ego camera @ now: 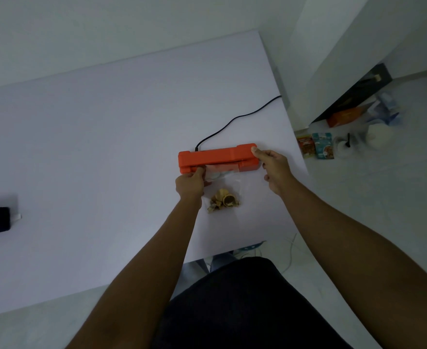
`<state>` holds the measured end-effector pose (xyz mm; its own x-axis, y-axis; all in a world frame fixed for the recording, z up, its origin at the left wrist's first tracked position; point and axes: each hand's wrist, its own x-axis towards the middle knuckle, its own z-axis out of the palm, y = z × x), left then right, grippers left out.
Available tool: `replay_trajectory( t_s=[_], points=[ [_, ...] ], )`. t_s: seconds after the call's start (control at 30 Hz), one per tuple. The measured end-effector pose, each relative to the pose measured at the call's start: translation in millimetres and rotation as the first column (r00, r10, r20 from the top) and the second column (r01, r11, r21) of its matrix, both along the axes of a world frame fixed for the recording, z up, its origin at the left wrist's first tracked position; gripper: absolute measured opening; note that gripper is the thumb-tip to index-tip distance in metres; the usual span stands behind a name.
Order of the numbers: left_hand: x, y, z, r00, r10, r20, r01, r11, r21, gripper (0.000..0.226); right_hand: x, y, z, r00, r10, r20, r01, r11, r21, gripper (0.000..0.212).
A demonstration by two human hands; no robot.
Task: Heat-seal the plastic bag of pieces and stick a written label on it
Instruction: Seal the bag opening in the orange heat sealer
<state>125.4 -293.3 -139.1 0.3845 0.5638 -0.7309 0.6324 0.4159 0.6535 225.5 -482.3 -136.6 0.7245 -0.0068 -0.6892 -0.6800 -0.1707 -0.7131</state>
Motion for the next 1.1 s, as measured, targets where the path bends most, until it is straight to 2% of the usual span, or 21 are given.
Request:
replay_trajectory(
  t_s=[1.1],
  points=[
    [1,0,-5,1.0,0.005,-0.007,-0.005,1.0,0.018,0.021,-4,2,18,1.0,0.026,0.012,-0.026,1.0,0.017,0.02]
  ],
)
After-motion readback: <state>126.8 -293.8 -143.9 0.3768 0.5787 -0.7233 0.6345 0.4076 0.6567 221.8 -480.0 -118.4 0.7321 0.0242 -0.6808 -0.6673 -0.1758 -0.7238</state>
